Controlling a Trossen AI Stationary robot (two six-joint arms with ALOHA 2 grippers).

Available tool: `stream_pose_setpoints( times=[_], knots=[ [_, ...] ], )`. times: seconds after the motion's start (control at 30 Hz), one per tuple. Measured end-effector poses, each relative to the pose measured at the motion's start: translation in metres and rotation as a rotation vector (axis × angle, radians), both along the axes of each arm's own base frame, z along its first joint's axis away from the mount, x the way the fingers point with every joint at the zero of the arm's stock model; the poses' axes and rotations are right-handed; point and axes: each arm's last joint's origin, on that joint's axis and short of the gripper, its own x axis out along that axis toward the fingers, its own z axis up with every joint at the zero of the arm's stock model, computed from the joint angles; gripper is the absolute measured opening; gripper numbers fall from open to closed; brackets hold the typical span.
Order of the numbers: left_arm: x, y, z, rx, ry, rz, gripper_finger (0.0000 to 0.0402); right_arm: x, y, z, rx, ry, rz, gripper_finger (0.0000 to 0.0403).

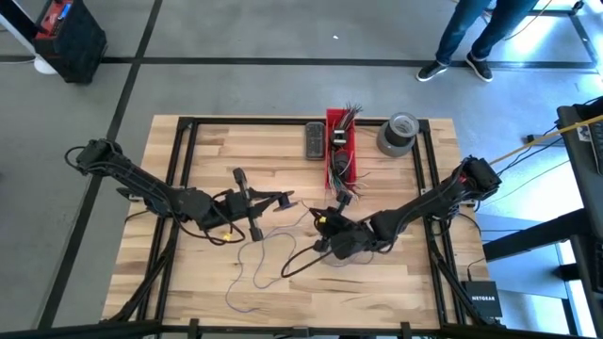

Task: Coil cords
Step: Coil the blue wire into the black spool

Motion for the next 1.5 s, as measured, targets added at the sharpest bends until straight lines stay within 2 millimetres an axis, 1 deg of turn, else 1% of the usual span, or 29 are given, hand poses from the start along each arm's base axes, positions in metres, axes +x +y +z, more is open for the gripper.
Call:
stream_pose_setpoints(
  times=[0.07,0.17,0.23,0.33,0.5,0.63,0.83,1.0,1.17,1.27,1.33,1.4,1.5],
  knots=[
    [0.0,0.0,0.002,-0.004,-0.023,-0.027,0.0001,0.004,0.002,-0.004,-0.024,-0.019,0.009,0.0017],
    [0.001,0.001,0.004,-0.018,-0.057,-0.079,0.0001,0.017,0.001,-0.01,-0.037,-0.054,0.033,0.0006],
    [0.002,0.002,0.005,-0.035,-0.069,-0.111,0.0001,0.026,-0.002,-0.016,-0.035,-0.08,0.046,0.0006],
    [0.003,0.006,0.005,-0.046,-0.076,-0.104,0.0001,0.036,-0.007,-0.02,-0.04,-0.124,0.046,0.001],
    [0.007,0.016,0.005,-0.059,-0.092,-0.066,0.0001,0.052,-0.013,-0.009,-0.027,-0.161,0.054,0.0004],
    [0.012,0.023,0.002,-0.055,-0.081,-0.026,0.0001,0.06,-0.01,0.004,-0.043,-0.181,0.08,0.0006],
    [0.025,0.03,-0.013,-0.038,-0.018,0.029,0.0001,0.067,-0.006,0.023,-0.085,-0.181,0.113,0.0004],
    [0.034,0.032,-0.027,-0.027,0.031,0.054,0.0001,0.071,-0.004,0.034,-0.105,-0.142,0.126,0.0005],
    [0.038,0.03,-0.037,-0.018,0.101,0.061,0.0001,0.073,-0.004,0.042,-0.134,-0.091,0.102,0.0006],
    [0.037,0.027,-0.038,-0.008,0.114,0.06,0.0001,0.074,-0.004,0.048,-0.141,-0.078,0.098,0.0006],
    [0.035,0.024,-0.037,-0.005,0.111,0.061,0.0001,0.073,-0.001,0.047,-0.136,-0.063,0.114,0.0006],
    [0.033,0.022,-0.034,0.003,0.102,0.054,0.0001,0.071,0.002,0.044,-0.116,-0.039,0.128,0.0006],
    [0.027,0.02,-0.024,-0.007,0.06,0.051,0.0001,0.063,0.009,0.035,-0.093,0.013,0.111,0.0006]
  ],
)
